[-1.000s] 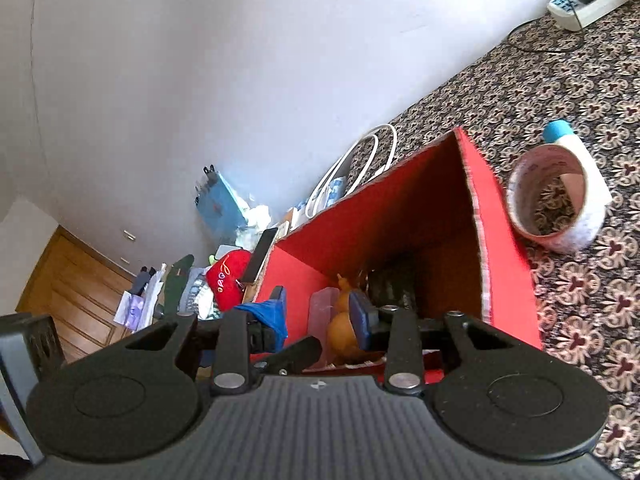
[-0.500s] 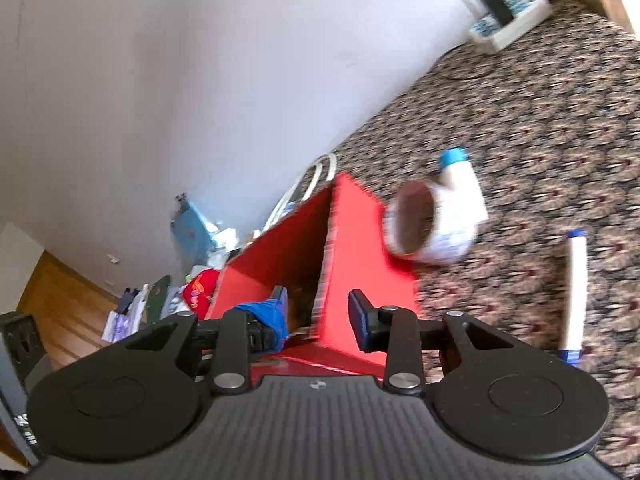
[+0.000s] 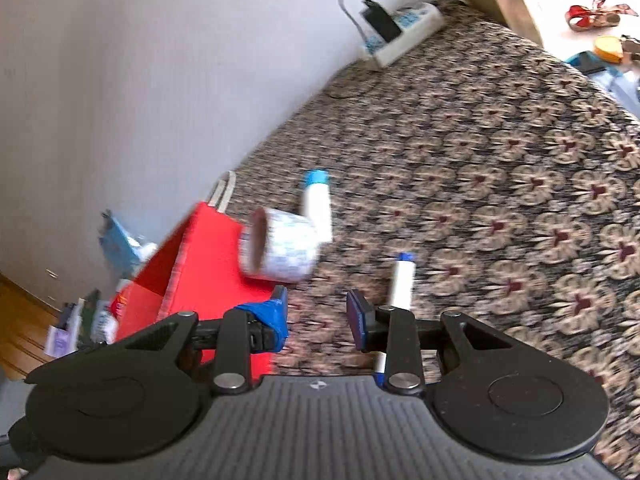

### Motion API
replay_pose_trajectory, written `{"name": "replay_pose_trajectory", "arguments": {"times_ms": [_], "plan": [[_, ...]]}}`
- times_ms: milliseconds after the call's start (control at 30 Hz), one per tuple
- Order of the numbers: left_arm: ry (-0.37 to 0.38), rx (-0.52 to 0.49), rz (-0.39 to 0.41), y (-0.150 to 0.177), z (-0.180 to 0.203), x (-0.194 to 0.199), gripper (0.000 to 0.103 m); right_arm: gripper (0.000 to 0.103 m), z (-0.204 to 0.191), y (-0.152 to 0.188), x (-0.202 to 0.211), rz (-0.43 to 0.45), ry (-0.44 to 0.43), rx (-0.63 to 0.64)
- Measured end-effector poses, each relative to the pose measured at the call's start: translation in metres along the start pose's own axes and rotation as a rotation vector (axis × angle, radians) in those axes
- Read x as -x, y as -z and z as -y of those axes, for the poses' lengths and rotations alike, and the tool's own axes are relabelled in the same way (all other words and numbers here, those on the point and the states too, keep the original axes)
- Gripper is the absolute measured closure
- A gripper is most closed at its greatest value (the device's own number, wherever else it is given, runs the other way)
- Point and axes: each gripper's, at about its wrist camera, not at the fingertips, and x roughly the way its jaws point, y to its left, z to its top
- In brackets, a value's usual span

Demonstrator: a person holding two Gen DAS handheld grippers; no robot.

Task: Organize rigid objects
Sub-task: 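Withdraw the left gripper and move it over the white marker, then grasp the white marker with blue cap with the left gripper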

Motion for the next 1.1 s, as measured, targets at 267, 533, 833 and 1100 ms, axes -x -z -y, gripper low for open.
{"name": "replay_pose_trajectory", "arguments": {"times_ms": [267, 533, 833, 1100], "plan": [[0.087, 0.02, -0.085, 0.017, 0.033, -0.054, 0.03, 0.088, 0.037, -0.003, -0.009, -0.067, 0.065, 0.024], [0.158, 0.052, -0.125, 0.025, 0.052, -0.087, 0.034, 0.086, 0.061, -0.008, -0.025, -0.134, 0.062, 0.004], [0.168, 0.103, -0.183, 0.025, 0.056, -0.118, 0.052, 0.086, 0.071, -0.016, -0.036, -0.183, 0.001, -0.035], [0.16, 0.123, -0.211, 0.025, 0.057, -0.129, 0.085, 0.086, 0.074, -0.02, -0.04, -0.202, -0.032, -0.067]]}}
